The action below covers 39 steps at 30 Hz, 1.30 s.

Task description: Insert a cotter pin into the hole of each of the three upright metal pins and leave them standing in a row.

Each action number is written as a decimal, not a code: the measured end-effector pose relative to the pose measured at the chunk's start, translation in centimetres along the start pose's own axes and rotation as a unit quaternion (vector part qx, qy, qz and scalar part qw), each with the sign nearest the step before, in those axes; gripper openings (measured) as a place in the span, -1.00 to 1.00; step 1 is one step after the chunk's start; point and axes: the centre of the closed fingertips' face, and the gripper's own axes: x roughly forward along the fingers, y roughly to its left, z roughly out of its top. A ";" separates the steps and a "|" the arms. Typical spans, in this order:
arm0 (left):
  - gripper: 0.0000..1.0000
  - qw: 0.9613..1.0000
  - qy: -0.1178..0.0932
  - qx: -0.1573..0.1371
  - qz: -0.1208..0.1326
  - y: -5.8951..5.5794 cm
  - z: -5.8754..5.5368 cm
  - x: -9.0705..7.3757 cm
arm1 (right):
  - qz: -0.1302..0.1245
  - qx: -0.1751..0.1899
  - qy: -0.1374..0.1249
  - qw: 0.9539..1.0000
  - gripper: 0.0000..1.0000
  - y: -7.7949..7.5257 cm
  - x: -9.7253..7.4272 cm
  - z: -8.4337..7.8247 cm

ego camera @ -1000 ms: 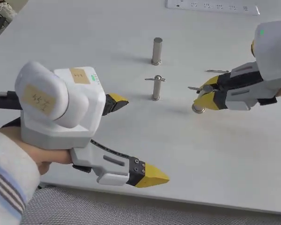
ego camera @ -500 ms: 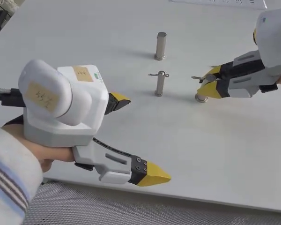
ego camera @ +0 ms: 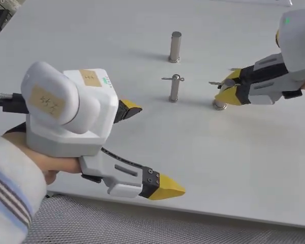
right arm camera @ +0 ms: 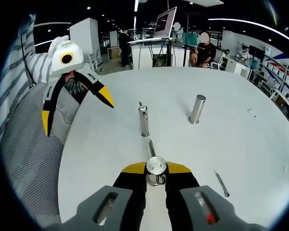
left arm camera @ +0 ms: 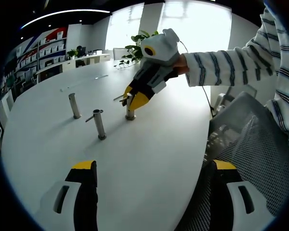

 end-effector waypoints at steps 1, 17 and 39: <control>0.94 1.000 0.000 0.000 0.000 0.0 0.0 0.0 | 0.000 0.000 0.000 1.000 -0.83 0.0 0.0 0.0; 0.90 1.000 0.004 0.003 -0.002 -0.1 0.1 0.1 | -0.004 -0.014 0.002 1.000 -0.81 -0.1 0.0 -0.1; 0.90 0.997 -0.071 -0.024 0.029 1.1 3.2 -2.0 | -0.110 0.058 -0.069 0.990 -0.22 1.4 -7.2 2.1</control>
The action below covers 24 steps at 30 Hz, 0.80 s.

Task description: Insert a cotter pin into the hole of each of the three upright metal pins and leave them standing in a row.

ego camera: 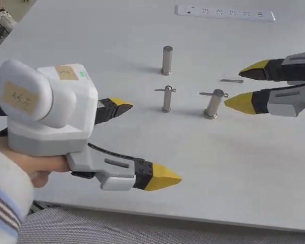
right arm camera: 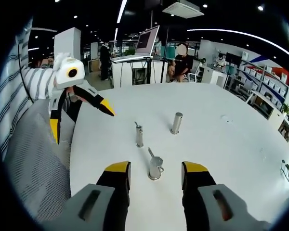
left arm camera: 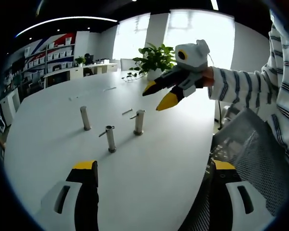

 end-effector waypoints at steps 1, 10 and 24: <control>0.90 1.000 -0.004 -0.002 0.001 0.1 0.2 -0.1 | -0.006 0.010 -0.008 1.000 -0.20 0.0 -0.3 0.1; 0.90 1.000 -0.008 -0.007 0.015 0.9 0.3 -0.8 | -0.037 0.120 -0.104 0.987 0.06 0.9 -2.6 0.4; 0.90 0.999 -0.028 -0.014 0.029 2.7 1.7 -1.7 | -0.045 0.138 -0.102 0.984 0.74 2.8 -3.6 -0.4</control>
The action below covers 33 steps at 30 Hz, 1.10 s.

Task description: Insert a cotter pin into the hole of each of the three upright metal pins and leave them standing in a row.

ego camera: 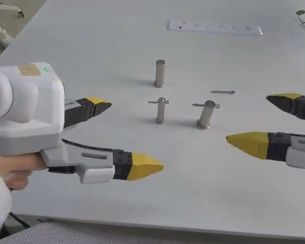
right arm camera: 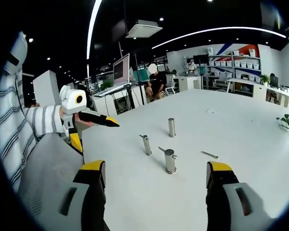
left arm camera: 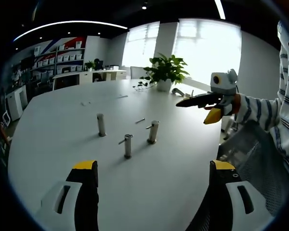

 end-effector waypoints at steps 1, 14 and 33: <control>0.90 1.000 -0.003 0.000 0.001 0.2 0.3 0.0 | 0.002 0.006 -0.002 1.000 0.79 0.2 -0.1 0.1; 0.94 0.999 -0.035 -0.002 0.003 2.9 4.1 1.8 | -0.004 0.034 -0.008 0.999 0.97 1.3 -1.1 0.6; 0.69 0.998 -0.062 0.027 0.017 8.0 9.1 7.5 | -0.027 0.050 0.014 0.998 0.87 1.4 -1.9 -1.3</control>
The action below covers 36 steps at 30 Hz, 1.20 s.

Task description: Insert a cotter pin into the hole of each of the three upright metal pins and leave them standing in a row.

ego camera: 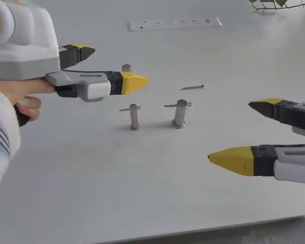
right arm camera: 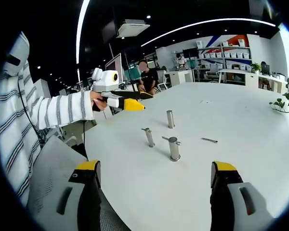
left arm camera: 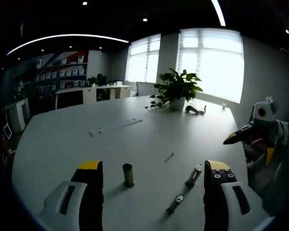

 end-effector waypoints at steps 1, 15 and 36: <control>0.66 1.000 0.004 0.003 0.000 0.0 -0.1 0.5 | 0.000 0.001 0.000 1.000 0.87 0.0 0.0 -0.1; 0.29 0.997 0.075 -0.011 0.014 4.1 -4.9 4.5 | 0.001 0.005 0.005 1.000 0.82 0.2 0.1 -0.6; -0.34 0.993 0.114 0.002 0.029 6.0 -8.2 7.7 | -0.010 0.013 0.015 1.000 0.75 -0.8 -0.2 -1.3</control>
